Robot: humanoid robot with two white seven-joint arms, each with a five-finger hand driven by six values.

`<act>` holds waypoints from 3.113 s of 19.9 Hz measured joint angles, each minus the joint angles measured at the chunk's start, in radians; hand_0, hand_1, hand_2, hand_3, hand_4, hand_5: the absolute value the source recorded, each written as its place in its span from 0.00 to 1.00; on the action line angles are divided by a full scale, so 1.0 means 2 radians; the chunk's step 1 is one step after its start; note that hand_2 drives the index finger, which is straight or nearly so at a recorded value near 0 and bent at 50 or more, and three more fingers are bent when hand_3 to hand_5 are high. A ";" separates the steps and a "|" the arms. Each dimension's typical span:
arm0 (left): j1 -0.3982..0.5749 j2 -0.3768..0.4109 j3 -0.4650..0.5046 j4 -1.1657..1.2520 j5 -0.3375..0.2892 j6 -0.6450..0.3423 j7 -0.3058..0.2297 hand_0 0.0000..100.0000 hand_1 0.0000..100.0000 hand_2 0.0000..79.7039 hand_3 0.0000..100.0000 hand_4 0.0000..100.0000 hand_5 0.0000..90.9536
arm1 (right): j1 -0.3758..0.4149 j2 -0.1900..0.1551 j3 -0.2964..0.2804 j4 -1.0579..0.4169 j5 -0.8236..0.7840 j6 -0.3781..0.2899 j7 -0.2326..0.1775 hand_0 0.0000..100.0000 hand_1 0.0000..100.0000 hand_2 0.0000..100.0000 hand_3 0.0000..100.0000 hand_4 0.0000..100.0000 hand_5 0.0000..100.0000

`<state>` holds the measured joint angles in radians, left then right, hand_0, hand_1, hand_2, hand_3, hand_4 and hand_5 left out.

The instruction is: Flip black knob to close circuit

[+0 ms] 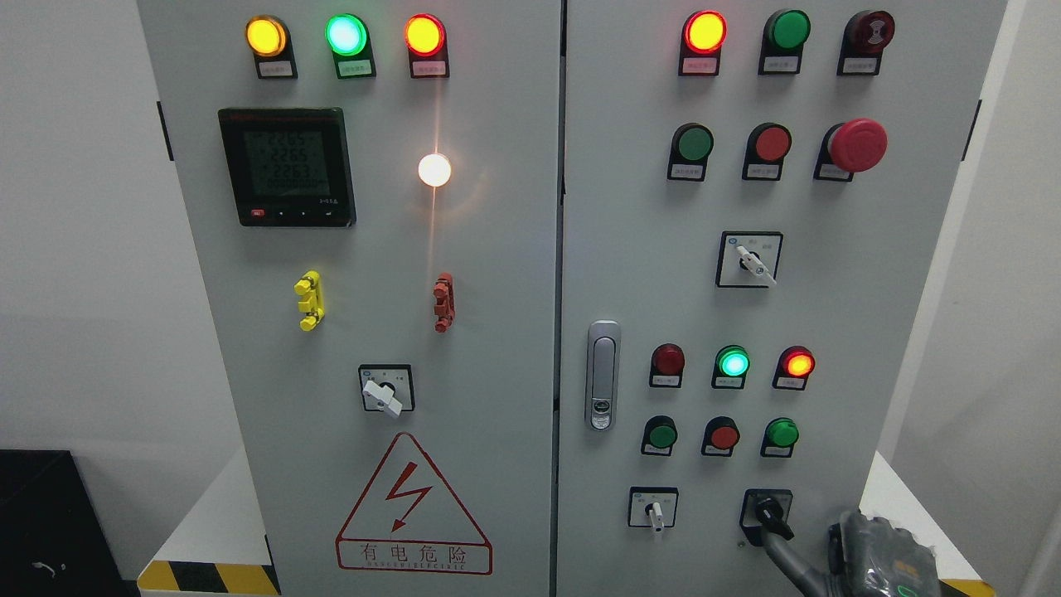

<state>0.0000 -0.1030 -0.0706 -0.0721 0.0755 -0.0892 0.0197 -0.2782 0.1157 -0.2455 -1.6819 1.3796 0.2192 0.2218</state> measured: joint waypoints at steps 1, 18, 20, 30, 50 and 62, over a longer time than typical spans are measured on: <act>0.000 0.000 0.000 0.000 0.000 0.000 0.000 0.12 0.56 0.00 0.00 0.00 0.00 | -0.001 0.000 -0.001 -0.001 -0.001 0.001 0.000 0.00 0.00 0.93 1.00 0.98 0.99; 0.000 0.000 0.000 0.000 0.000 0.000 0.000 0.12 0.56 0.00 0.00 0.00 0.00 | -0.003 0.001 -0.005 -0.013 -0.010 0.001 0.018 0.00 0.00 0.93 1.00 0.98 0.99; 0.000 0.000 0.000 0.000 0.000 0.000 0.000 0.12 0.56 0.00 0.00 0.00 0.00 | -0.002 0.001 -0.004 -0.014 -0.011 0.001 0.018 0.00 0.00 0.93 1.00 0.98 0.99; 0.000 0.000 0.000 0.000 0.000 0.000 0.000 0.12 0.56 0.00 0.00 0.00 0.00 | 0.012 0.003 0.014 -0.018 -0.012 -0.004 -0.001 0.00 0.00 0.93 1.00 0.98 0.99; 0.000 0.000 0.000 0.000 0.000 0.000 0.000 0.12 0.56 0.00 0.00 0.00 0.00 | 0.078 0.007 0.061 -0.046 -0.059 -0.023 -0.065 0.00 0.06 0.82 1.00 0.92 0.90; 0.000 0.000 0.000 0.000 0.000 0.000 0.000 0.12 0.56 0.00 0.00 0.00 0.00 | 0.157 0.007 0.102 -0.102 -0.301 -0.021 -0.128 0.00 0.13 0.28 0.42 0.42 0.41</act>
<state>0.0000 -0.1030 -0.0706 -0.0721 0.0752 -0.0892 0.0195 0.0354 0.1303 -0.0417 -1.8858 0.7781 0.1777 -0.0344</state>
